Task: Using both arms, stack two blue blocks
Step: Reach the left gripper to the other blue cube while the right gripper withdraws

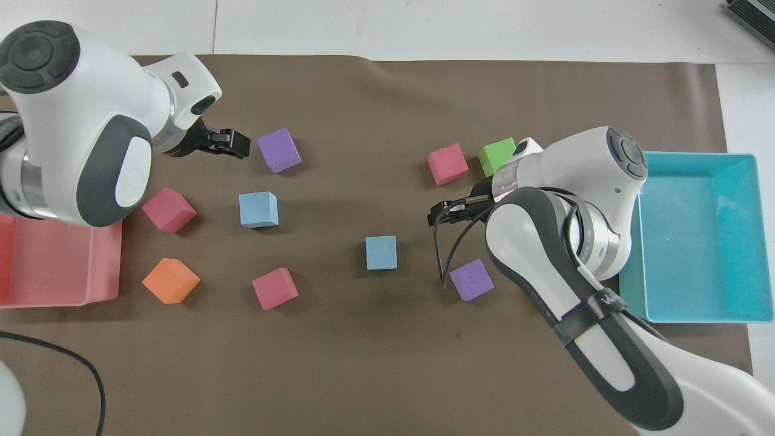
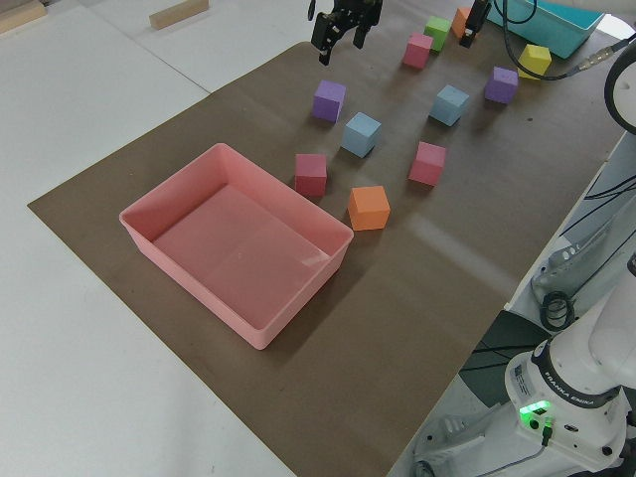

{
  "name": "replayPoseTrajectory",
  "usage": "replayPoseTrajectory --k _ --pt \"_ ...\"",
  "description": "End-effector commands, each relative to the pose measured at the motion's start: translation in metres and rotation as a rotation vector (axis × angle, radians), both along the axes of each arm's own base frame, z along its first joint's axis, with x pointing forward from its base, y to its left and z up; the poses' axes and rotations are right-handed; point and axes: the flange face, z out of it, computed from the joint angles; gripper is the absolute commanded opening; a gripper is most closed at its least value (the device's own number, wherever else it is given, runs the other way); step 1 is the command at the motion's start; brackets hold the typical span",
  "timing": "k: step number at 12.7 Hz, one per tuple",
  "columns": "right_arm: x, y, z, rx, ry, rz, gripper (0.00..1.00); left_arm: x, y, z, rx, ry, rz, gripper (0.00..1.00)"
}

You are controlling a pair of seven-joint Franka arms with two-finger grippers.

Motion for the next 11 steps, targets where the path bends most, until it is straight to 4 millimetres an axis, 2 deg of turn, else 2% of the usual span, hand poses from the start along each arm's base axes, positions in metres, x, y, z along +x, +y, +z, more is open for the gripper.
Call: replayPoseTrajectory --k 1,3,6,8,10,11 --pt "0.002 -0.004 -0.023 0.039 0.004 -0.028 0.00 -0.010 -0.002 -0.027 0.018 -0.020 0.005 1.00" --pt "-0.004 -0.005 -0.044 0.071 0.050 -0.070 0.00 -0.016 -0.002 -0.050 0.022 -0.011 0.002 1.00" --pt "-0.009 -0.005 -0.066 0.127 0.097 -0.122 0.00 -0.025 -0.005 -0.072 0.025 0.004 -0.005 1.00" --pt "-0.012 -0.004 -0.073 0.171 0.122 -0.171 0.00 -0.029 -0.008 -0.089 0.020 -0.009 -0.008 1.00" --pt "-0.014 -0.014 -0.080 0.176 0.138 -0.191 0.00 -0.035 -0.007 -0.104 0.015 -0.024 -0.008 1.00" --pt "-0.016 -0.015 -0.084 0.192 0.143 -0.196 0.00 -0.036 -0.007 -0.106 0.016 -0.021 -0.009 1.00"
